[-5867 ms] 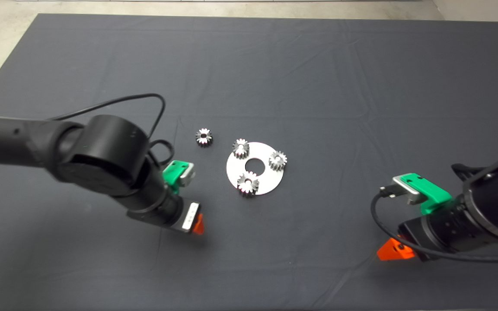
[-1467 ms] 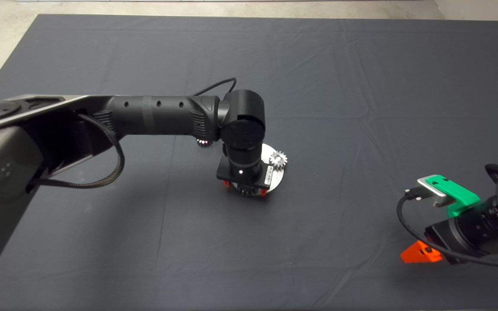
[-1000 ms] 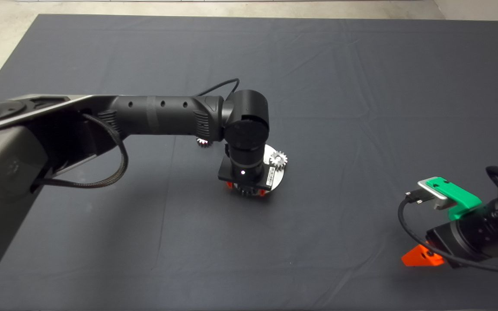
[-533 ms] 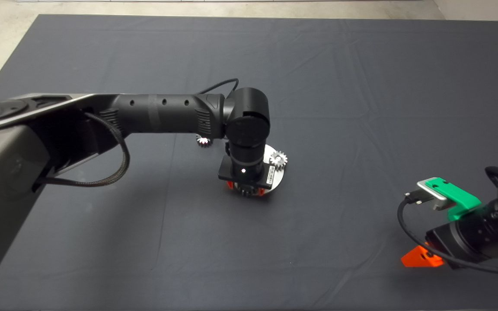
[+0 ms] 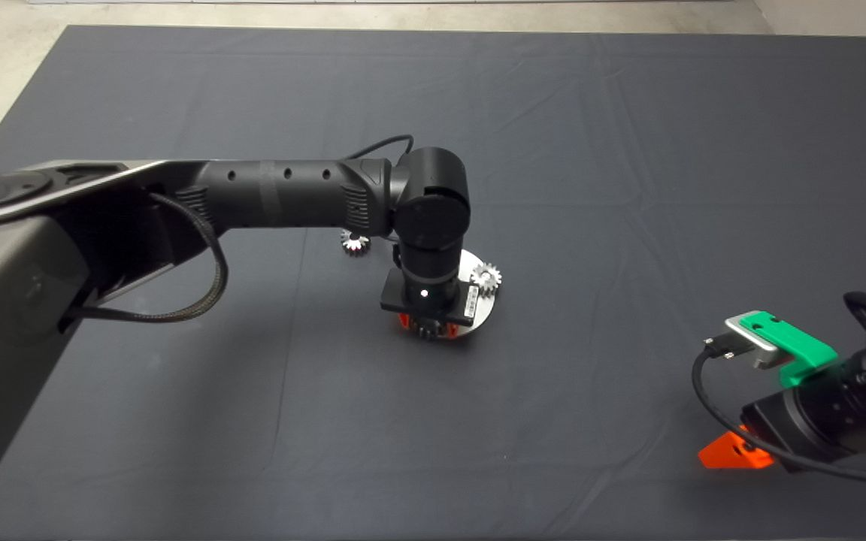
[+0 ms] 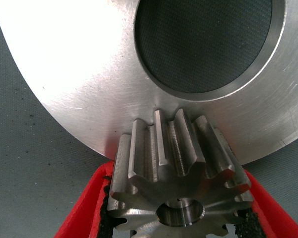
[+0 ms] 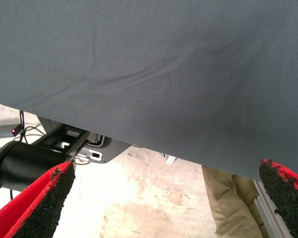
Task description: Remove an incorrectly installed larger gear and replace it with the correct smaller gear
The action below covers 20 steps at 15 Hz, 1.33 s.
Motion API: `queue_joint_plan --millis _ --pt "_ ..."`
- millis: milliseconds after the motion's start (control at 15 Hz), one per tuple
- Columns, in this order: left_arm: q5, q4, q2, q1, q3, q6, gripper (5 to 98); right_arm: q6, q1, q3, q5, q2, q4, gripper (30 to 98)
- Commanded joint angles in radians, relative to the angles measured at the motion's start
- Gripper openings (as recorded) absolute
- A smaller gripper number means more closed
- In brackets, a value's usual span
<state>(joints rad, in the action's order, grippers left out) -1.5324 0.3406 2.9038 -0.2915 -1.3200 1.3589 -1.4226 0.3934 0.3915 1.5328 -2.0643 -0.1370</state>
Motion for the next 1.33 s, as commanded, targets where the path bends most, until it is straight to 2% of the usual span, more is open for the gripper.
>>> queue_joint_plan --millis 0,200,333,867,1000,1133,1267 --pt "-0.038 0.057 -0.002 -0.011 -0.028 -0.012 47.2 -0.007 0.011 -0.013 0.076 -0.001 0.028 97.7" --pt "-0.04 0.052 -0.005 -0.015 -0.03 -0.046 45.4 -0.007 0.01 -0.013 0.076 -0.004 0.028 97.7" --pt "-0.048 0.051 -0.002 -0.015 -0.028 -0.047 45.1 -0.007 0.01 -0.013 0.075 -0.006 0.028 97.7" --pt "-0.052 0.049 -0.003 -0.015 -0.023 -0.052 40.7 -0.009 0.009 -0.013 0.075 -0.011 0.028 97.7" --pt "-0.057 0.036 -0.002 -0.02 -0.016 -0.052 38.7 -0.009 0.007 -0.011 0.075 -0.012 0.028 97.7" --pt "-0.055 -0.009 -0.002 -0.068 -0.01 -0.052 38.3 -0.009 0.002 -0.011 0.075 -0.012 0.027 97.7" --pt "-0.055 -0.062 -0.002 -0.135 -0.01 -0.056 38.1 -0.009 -0.005 -0.01 0.075 -0.012 0.025 97.7"
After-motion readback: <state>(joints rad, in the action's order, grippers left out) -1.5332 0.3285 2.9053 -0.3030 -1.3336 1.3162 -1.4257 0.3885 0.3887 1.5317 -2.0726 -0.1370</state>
